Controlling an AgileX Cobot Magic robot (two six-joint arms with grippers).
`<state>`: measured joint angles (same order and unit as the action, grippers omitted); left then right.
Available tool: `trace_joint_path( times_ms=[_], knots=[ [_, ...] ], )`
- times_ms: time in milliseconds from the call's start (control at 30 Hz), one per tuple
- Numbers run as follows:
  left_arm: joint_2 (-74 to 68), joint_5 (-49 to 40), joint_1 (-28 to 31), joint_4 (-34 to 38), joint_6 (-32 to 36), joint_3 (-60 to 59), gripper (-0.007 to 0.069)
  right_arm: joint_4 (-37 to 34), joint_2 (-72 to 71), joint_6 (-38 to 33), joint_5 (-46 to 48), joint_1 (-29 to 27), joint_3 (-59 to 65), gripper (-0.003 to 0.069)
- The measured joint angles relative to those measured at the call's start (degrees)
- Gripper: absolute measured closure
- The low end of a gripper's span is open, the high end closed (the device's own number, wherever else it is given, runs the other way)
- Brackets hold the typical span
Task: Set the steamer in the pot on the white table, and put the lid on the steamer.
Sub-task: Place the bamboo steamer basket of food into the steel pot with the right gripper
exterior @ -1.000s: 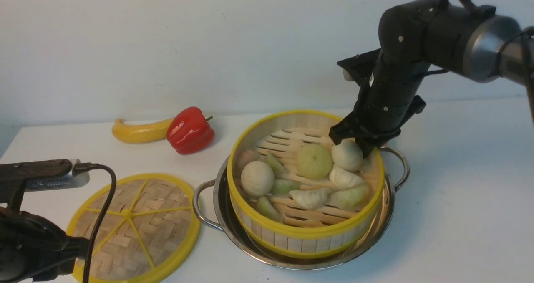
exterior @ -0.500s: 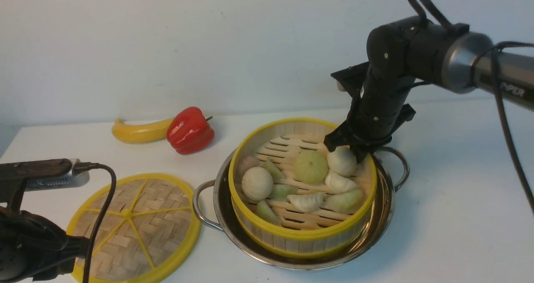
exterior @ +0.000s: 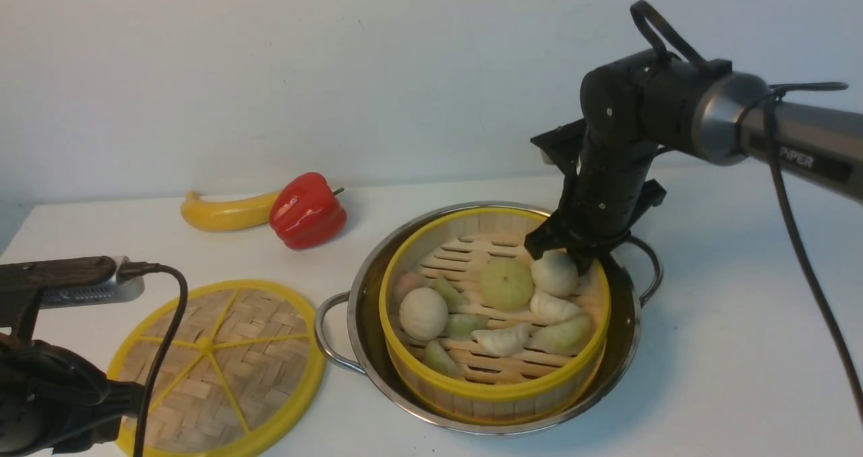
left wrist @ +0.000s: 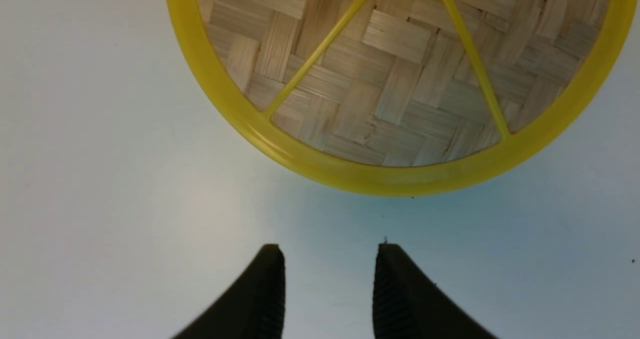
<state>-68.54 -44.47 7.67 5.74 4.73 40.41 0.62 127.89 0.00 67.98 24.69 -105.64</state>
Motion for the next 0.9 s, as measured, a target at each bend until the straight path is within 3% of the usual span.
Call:
trace_joint_path(
  times_ms=[500,900],
  knots=[
    [0.0,0.0,0.0,0.0,0.4,0.0,0.0383,-1.3,-0.1,0.0,-2.2,0.0,-0.6,0.0340],
    [0.0,4.6,0.0,0.3,0.8,0.0,0.0383,-0.6,-1.3,1.5,2.1,0.0,-14.1,0.0314]
  ],
)
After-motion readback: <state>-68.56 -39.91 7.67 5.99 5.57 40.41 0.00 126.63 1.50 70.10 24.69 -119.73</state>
